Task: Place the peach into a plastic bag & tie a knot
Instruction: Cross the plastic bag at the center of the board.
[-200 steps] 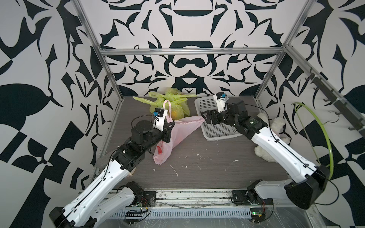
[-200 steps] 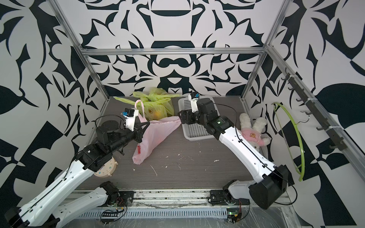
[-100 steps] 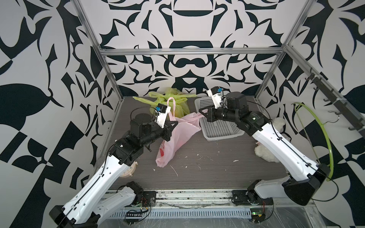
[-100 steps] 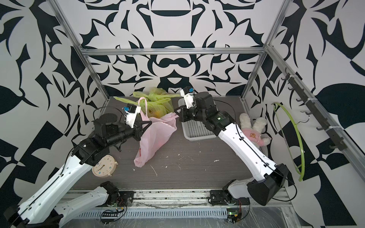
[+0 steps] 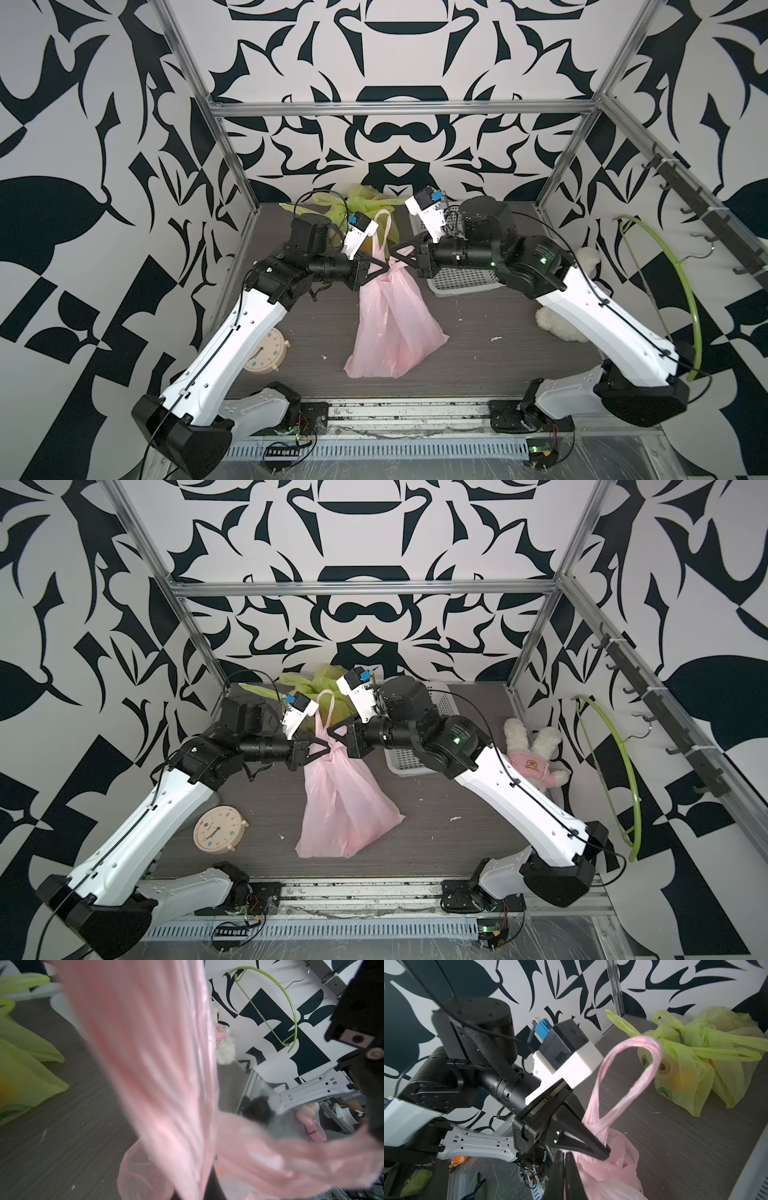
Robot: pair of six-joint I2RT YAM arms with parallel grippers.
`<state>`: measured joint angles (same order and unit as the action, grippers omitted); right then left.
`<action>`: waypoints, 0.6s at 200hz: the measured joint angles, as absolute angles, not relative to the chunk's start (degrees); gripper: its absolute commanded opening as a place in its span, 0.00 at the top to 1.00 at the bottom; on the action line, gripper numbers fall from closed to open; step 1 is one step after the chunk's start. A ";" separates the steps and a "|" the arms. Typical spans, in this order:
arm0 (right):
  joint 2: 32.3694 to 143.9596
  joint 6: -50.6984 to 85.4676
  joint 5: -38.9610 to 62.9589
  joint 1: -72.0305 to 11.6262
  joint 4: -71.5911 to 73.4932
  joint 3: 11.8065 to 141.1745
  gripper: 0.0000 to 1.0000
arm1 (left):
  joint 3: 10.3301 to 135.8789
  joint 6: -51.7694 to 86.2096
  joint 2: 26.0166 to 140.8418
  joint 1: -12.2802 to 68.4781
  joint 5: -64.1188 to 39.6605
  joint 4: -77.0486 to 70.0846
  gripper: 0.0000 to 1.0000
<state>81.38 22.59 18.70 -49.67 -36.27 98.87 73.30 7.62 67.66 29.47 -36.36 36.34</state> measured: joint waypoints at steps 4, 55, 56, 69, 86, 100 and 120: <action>82.04 22.59 18.76 -49.67 -36.16 98.80 1.00 | 73.12 7.62 68.05 29.47 -36.80 36.34 1.00; 88.90 22.59 19.03 -49.50 -34.65 98.80 1.00 | 71.83 7.62 69.93 29.23 -39.99 36.77 1.00; 88.92 22.59 19.03 -49.47 -34.61 98.80 1.00 | 71.83 7.62 69.93 29.23 -40.01 36.77 1.00; 89.03 22.76 18.68 -49.47 -34.26 98.76 1.00 | 71.83 7.62 69.93 29.21 -40.40 36.71 1.00; 88.92 22.83 18.31 -49.47 -33.58 98.76 1.00 | 71.83 7.51 69.93 29.21 -40.91 36.71 1.00; 88.95 22.81 18.28 -49.47 -33.06 98.76 1.00 | 72.01 7.07 70.06 29.21 -41.04 37.21 1.00; 88.99 22.79 19.40 -48.95 -32.73 98.76 1.00 | 73.21 5.89 71.13 29.52 -40.95 39.18 0.96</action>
